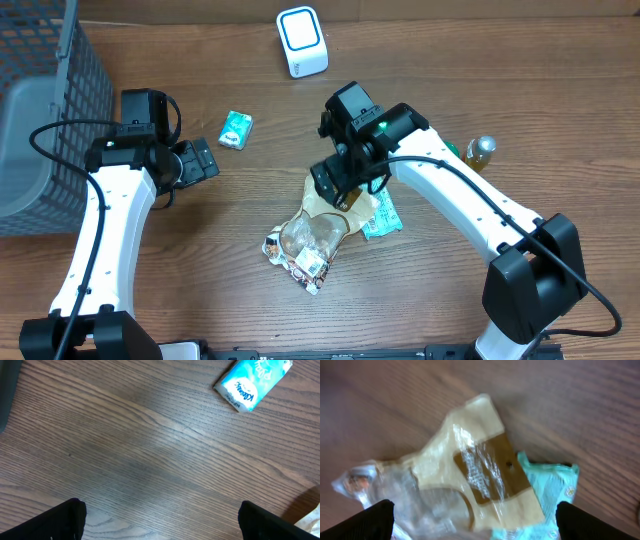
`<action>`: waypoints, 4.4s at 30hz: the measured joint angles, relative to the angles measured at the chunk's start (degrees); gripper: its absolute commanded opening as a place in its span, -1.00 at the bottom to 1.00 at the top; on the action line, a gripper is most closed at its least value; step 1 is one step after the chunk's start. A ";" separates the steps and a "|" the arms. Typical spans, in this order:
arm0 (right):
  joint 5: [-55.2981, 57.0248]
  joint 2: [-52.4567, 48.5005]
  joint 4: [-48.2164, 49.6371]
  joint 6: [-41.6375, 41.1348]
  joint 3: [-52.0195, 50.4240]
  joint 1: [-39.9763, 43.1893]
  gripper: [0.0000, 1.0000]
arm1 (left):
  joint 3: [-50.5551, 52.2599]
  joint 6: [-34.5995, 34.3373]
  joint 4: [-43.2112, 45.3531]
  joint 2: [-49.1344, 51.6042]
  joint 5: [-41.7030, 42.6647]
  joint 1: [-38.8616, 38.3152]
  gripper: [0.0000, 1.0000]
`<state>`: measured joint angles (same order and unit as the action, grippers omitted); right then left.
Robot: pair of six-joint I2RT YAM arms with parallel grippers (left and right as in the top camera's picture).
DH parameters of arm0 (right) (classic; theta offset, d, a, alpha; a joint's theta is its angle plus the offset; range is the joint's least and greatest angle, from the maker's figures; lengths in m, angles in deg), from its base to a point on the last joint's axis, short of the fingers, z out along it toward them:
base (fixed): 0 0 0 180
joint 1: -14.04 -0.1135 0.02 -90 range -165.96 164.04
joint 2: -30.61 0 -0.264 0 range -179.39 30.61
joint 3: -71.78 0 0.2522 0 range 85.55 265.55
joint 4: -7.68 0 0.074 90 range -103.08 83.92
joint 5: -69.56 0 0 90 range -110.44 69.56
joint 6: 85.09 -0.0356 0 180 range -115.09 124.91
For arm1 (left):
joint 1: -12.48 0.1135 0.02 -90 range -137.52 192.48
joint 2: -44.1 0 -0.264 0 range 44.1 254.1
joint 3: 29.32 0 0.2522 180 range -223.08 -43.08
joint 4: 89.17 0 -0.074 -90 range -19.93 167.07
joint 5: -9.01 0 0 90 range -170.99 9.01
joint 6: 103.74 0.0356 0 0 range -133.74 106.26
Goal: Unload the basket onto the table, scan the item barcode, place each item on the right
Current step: 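Lower the mushroom bag onto the table center and release it, then raise the open right gripper off the mushroom bag and hover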
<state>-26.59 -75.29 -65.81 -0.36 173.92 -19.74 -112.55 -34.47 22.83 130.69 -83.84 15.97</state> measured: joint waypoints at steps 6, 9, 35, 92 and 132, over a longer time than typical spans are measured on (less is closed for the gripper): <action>-0.87 0.00 4.63 -13.20 -0.02 -0.42 1.00 | 0.00 -0.02 0.00 0.00 -0.02 0.00 1.00; -3.21 0.00 5.86 -15.74 0.00 -1.55 0.64 | 0.00 0.00 0.00 0.00 -0.02 0.00 0.99; -2.62 -0.39 38.64 -31.45 -19.15 -18.05 -0.92 | 0.00 0.00 0.00 0.00 -0.02 0.00 0.99; -5.25 0.50 18.53 -39.87 -24.85 4.50 -0.93 | 0.00 -0.02 0.00 0.00 -0.02 0.00 0.99; 0.61 5.14 36.20 -32.20 -23.12 -9.70 1.00 | 0.00 0.00 0.00 0.00 -0.02 0.00 1.00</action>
<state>-25.98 -70.16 -29.61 -32.56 150.80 -29.44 -112.55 -34.47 22.83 130.69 -83.87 15.97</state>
